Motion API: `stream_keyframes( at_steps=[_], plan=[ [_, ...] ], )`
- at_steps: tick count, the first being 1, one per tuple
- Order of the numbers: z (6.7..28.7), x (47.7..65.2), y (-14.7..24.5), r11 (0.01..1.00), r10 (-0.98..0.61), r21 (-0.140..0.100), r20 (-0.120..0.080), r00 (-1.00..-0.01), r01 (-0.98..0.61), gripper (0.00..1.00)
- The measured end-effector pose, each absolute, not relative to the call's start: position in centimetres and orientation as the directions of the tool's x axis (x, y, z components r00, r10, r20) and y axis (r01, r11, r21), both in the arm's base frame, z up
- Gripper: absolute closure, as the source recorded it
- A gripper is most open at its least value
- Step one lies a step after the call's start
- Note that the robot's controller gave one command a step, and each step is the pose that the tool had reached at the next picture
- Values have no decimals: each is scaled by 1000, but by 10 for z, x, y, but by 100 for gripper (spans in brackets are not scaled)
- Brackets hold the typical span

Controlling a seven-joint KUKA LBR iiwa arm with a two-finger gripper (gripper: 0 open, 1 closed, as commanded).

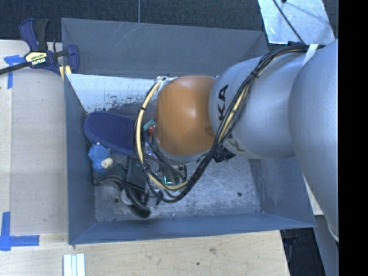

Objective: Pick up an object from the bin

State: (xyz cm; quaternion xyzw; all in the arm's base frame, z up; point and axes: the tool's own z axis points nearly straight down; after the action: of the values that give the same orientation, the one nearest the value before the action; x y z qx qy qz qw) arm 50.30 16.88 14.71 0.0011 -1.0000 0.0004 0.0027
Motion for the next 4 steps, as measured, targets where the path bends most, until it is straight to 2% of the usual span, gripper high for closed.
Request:
stream_keyframes(
  at_steps=[1, 4],
  plan=[
    [71, 487, 174, 972, 234, -2, 3, -972, 234, 0],
    [73, 488, 173, 971, 238, 2, 2, -971, 238, 0]
  ],
)
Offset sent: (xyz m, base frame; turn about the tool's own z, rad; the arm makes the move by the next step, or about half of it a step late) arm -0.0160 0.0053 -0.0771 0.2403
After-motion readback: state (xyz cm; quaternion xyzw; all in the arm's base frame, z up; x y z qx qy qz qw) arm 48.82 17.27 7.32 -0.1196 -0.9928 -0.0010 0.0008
